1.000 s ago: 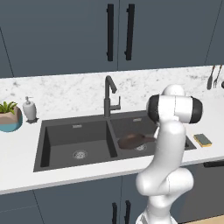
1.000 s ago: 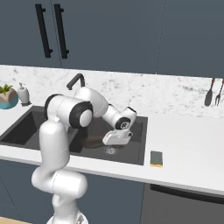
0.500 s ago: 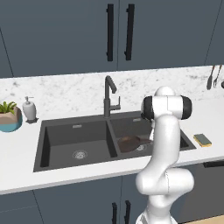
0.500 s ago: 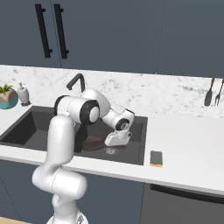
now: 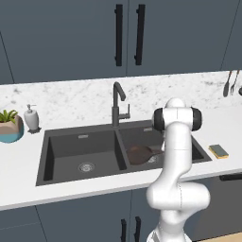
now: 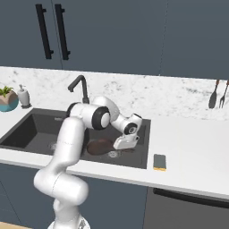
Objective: Pick the pan and sponge and place them into the sink. Then turn on the water.
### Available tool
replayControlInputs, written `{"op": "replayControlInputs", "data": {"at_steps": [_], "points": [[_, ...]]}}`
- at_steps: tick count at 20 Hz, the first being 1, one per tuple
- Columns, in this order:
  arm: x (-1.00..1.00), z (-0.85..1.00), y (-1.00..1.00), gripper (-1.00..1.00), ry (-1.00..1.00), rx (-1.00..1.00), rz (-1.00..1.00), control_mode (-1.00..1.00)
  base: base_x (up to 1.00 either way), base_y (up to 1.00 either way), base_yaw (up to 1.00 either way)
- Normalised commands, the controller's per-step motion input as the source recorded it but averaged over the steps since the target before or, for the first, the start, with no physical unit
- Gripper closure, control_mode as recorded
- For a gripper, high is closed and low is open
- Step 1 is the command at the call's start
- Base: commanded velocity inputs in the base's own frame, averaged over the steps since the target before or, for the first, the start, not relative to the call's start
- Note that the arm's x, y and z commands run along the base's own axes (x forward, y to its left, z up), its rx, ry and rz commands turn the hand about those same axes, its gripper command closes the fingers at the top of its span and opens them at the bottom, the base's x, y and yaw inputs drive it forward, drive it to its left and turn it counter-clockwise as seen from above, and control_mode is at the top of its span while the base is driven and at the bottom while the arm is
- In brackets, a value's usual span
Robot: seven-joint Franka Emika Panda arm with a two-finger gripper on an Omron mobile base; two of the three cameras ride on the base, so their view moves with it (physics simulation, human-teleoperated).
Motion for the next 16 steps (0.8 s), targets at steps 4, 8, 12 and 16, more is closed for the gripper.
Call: {"op": "replayControlInputs", "data": {"at_steps": [4,8,12,16], "points": [[0.51,-0.48,-0.03,1.0,0.0,0.0,0.0,-1.0,0.0,0.0,0.0],[0.38,-0.67,0.12,1.0,0.0,-0.07,0.0,-1.0,0.0,0.0,0.0],[0.19,-0.61,0.19,1.0,0.0,-0.08,0.0,-1.0,0.0,0.0,0.0],[0.0,-0.18,0.19,1.0,-0.03,-0.04,0.0,-1.0,0.0,0.0,0.0]]}}
